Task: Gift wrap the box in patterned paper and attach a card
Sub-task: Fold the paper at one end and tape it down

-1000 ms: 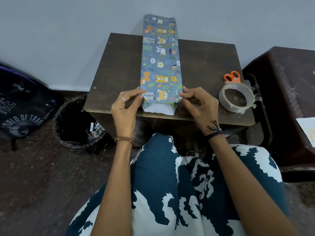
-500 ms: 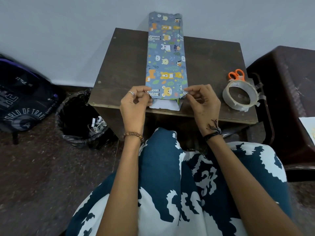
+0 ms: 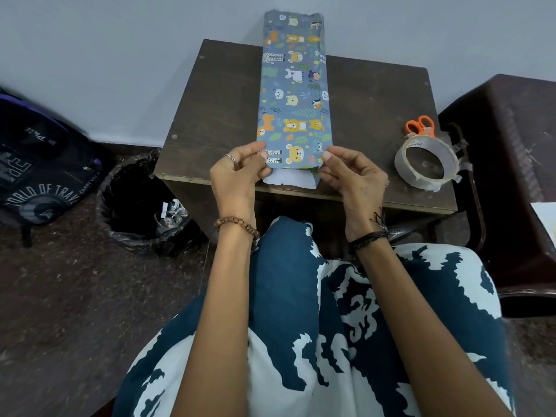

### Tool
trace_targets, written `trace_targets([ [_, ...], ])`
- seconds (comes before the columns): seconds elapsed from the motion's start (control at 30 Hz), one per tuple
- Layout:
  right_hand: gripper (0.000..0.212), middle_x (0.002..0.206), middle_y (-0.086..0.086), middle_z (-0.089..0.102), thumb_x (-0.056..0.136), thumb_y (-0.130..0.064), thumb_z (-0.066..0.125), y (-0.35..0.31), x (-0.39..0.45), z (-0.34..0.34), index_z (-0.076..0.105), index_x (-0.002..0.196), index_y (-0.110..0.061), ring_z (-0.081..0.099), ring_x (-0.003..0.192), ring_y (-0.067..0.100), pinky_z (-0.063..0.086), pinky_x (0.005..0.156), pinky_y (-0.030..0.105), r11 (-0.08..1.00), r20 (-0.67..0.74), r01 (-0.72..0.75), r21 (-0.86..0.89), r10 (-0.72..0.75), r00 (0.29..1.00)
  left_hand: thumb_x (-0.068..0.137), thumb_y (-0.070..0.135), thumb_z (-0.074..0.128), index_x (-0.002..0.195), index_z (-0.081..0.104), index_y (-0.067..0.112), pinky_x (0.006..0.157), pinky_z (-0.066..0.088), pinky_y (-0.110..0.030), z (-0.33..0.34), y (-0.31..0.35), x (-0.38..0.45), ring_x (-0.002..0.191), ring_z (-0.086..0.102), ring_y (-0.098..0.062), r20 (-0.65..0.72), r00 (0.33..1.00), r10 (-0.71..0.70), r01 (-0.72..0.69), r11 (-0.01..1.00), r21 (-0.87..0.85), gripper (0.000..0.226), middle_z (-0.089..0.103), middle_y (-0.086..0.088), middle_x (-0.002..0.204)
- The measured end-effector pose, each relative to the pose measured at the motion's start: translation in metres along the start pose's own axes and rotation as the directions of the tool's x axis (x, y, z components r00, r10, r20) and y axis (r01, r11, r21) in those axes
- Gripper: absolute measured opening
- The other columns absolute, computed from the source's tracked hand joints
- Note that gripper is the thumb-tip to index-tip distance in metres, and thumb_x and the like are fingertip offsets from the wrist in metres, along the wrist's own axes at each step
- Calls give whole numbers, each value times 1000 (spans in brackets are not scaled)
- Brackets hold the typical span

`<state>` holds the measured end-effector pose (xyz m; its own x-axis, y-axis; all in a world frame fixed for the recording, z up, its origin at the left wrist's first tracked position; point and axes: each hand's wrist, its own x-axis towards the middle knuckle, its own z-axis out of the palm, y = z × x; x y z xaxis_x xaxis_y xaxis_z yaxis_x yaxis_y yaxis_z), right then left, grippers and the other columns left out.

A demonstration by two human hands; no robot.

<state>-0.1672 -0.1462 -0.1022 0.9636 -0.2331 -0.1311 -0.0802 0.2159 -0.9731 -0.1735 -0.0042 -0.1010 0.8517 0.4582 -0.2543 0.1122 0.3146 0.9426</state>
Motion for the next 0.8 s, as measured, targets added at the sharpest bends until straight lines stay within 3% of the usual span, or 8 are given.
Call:
trace_targets([
  [0.1,14,64,-3,67,78,1,70,1,2,-2,65,85,-10,65,63,7,54,64,20,1000,18,17,-14,-17,1000,83,-7,61,94,64,5,60,52,-14,-4,0,3,53,56,-1,32,999,24,-25,999,22,16,59,10,53],
  [0.3,29,60,-4,68,77,7,69,3,4,-9,53,89,-15,65,62,8,56,67,24,995,59,84,-55,-81,995,77,-1,68,87,59,25,59,49,-20,-10,-1,4,60,57,-3,73,983,168,-179,964,197,29,65,6,67],
  [0.43,31,63,-5,66,78,5,69,2,4,-10,52,94,-16,64,64,6,56,67,22,975,73,138,-175,-127,989,75,4,71,83,56,32,71,50,-28,-10,-6,7,64,57,-1,59,979,196,-205,937,283,32,64,9,66],
  [0.53,30,69,-5,65,79,-3,69,1,4,-8,51,100,-14,65,63,2,57,69,24,904,73,221,-365,-209,975,75,4,71,83,52,28,67,44,-8,-7,-6,6,61,56,8,56,971,234,-240,919,312,31,62,10,67],
  [0.6,28,70,-5,65,81,-6,68,2,4,-6,51,100,-18,66,65,9,58,69,32,829,98,291,-477,-278,955,76,5,71,87,50,23,64,41,-3,-6,-5,5,62,56,8,46,966,254,-255,907,335,30,61,10,68],
  [0.63,27,70,-3,66,81,-6,66,3,4,-5,50,99,-19,66,66,14,57,68,36,801,110,315,-509,-302,947,76,5,71,88,50,22,66,43,-4,-6,-6,5,65,58,6,40,966,256,-254,904,345,30,62,9,69],
  [0.7,25,70,2,65,82,-6,64,5,5,-5,50,99,-18,66,66,19,57,67,39,773,126,345,-532,-331,935,77,4,71,86,49,25,77,52,-20,-6,-7,6,69,64,-8,35,969,243,-240,910,339,31,63,7,69],
  [0.8,21,66,4,63,86,-8,61,7,6,-6,51,104,-12,61,61,18,50,61,22,704,181,396,-589,-363,914,78,-1,68,83,47,26,78,56,-36,-5,-7,5,58,65,-6,31,976,214,-214,932,292,35,63,3,69],
])
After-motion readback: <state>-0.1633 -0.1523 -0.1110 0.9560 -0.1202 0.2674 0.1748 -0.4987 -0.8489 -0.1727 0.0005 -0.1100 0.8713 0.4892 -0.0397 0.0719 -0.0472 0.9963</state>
